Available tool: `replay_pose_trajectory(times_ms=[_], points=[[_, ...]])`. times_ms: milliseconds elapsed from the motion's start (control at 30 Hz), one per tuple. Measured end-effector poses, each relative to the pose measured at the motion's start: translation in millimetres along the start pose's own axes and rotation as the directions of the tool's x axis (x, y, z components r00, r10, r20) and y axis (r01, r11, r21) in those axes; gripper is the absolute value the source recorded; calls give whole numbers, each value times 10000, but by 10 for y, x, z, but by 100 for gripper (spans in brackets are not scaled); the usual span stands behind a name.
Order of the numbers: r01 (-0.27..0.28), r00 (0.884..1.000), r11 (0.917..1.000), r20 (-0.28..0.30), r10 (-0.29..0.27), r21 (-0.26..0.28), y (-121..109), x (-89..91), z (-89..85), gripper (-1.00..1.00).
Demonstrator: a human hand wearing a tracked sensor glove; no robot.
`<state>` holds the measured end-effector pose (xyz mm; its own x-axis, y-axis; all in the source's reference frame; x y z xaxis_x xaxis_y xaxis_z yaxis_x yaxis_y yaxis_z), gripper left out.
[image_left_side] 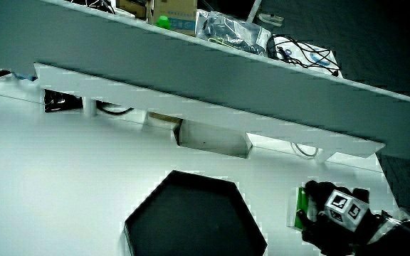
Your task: Place medicine on desk
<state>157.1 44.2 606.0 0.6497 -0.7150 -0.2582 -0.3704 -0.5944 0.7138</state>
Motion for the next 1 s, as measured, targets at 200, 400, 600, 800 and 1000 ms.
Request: replay_pose_trajectory(times_ms=[200,400,600,800,1000], points=[[-534,9950,9919,-906,430,-1155,163,-50,-426,0],[-666,9923,9764,-1160,433,-2053,228,-137,-633,0],[-915,9902,9622,-1258,606,-2565,277,-217,-733,0],[-1287,9772,9401,-2017,661,-3157,336,-224,-816,0],[-372,9818,9451,-1884,-260,-3247,332,-141,-1001,-33]])
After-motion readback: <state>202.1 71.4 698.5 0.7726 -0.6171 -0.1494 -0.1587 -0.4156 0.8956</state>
